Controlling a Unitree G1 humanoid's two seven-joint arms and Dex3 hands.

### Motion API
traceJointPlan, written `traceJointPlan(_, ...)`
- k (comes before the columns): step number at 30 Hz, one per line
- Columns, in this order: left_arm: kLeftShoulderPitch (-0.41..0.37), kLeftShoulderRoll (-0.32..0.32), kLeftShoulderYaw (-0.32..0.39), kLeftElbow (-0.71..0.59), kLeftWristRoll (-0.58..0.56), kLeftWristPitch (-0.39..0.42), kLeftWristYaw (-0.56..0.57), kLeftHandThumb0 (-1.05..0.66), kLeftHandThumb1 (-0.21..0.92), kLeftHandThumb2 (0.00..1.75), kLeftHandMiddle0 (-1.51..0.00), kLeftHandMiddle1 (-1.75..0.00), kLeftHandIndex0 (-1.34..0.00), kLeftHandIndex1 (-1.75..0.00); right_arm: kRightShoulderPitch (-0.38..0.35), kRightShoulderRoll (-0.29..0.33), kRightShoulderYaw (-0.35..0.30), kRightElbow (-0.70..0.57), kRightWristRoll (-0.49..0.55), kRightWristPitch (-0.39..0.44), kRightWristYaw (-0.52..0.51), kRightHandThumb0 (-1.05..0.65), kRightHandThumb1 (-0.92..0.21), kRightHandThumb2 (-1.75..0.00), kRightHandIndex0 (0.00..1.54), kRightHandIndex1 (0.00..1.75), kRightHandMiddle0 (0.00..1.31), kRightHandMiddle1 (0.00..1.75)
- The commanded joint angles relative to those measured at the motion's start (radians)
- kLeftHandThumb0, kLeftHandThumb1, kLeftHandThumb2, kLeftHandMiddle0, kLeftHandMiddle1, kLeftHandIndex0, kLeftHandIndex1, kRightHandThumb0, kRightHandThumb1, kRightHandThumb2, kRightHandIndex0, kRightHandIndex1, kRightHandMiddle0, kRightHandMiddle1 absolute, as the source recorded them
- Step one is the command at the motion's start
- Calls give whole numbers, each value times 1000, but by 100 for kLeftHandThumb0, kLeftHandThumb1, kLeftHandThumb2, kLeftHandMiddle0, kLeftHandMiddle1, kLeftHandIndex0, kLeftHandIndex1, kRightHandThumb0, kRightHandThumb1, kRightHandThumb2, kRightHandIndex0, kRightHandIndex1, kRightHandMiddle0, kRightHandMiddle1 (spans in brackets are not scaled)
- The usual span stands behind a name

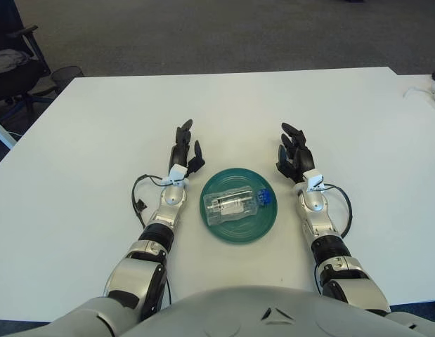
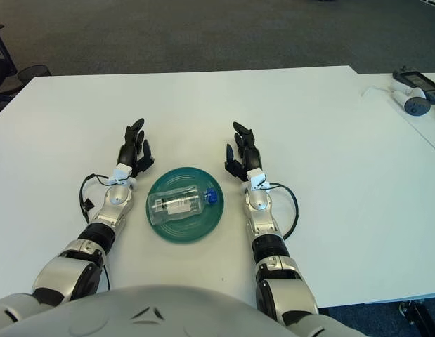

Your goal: Put the bottle into the plate.

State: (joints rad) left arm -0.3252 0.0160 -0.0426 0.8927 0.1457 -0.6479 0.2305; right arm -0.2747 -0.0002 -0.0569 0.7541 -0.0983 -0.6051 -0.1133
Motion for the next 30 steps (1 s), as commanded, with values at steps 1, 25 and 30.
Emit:
traceJointPlan(1,145,12,-3,82,11,31,-9,-80,92,98,-31,-3,0,-64,44,2,-7,109,-5,-46,-35,-69,-92,-79,23,2,0,54)
traceJointPlan(25,127,14,-5,104,16,23,-8,-80,92,99,-30,-1,0,-65,24,-3,-18,225,4,-148,-77,-66,-92,-79,24,2,0,59)
traceJointPlan(30,127,15,-4,107,15,26,-9,-81,92,98,-29,-1,0,-65,31,3,-16,214,7,-147,-74,-65,-92,-78,24,1,0,58)
